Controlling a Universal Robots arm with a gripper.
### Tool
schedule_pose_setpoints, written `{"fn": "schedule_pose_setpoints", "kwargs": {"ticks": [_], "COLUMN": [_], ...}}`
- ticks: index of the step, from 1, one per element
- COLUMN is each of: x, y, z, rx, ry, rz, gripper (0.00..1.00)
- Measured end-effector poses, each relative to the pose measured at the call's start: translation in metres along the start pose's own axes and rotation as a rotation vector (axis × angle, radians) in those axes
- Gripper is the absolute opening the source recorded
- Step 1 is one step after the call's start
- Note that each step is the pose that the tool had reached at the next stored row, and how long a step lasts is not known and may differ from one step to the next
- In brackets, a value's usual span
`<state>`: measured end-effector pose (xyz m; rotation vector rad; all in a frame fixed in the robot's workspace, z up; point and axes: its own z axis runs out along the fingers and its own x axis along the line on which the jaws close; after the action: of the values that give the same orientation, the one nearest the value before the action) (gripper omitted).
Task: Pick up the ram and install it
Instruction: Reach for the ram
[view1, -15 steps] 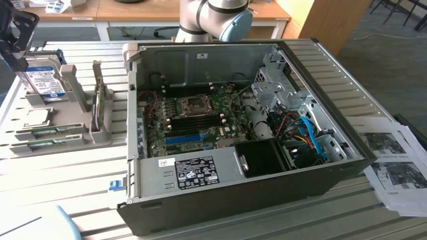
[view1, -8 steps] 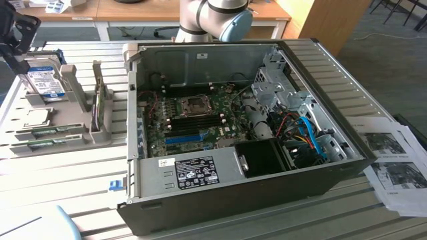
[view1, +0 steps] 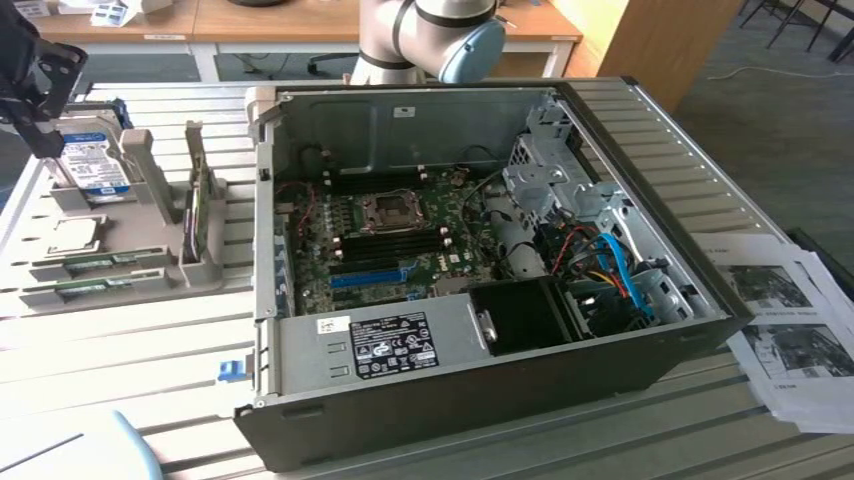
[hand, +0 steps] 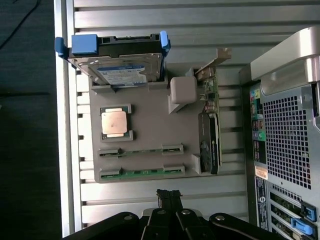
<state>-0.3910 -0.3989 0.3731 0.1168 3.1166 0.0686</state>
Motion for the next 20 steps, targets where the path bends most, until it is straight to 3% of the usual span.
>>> {"fn": "schedule_pose_setpoints", "kwargs": {"ticks": [20], "x": [0.0], "y": [-0.001], "z": [0.0213], "rx": [0.0005], "ry": [0.0052], "rz": [0.0], "gripper": [0.09]}}
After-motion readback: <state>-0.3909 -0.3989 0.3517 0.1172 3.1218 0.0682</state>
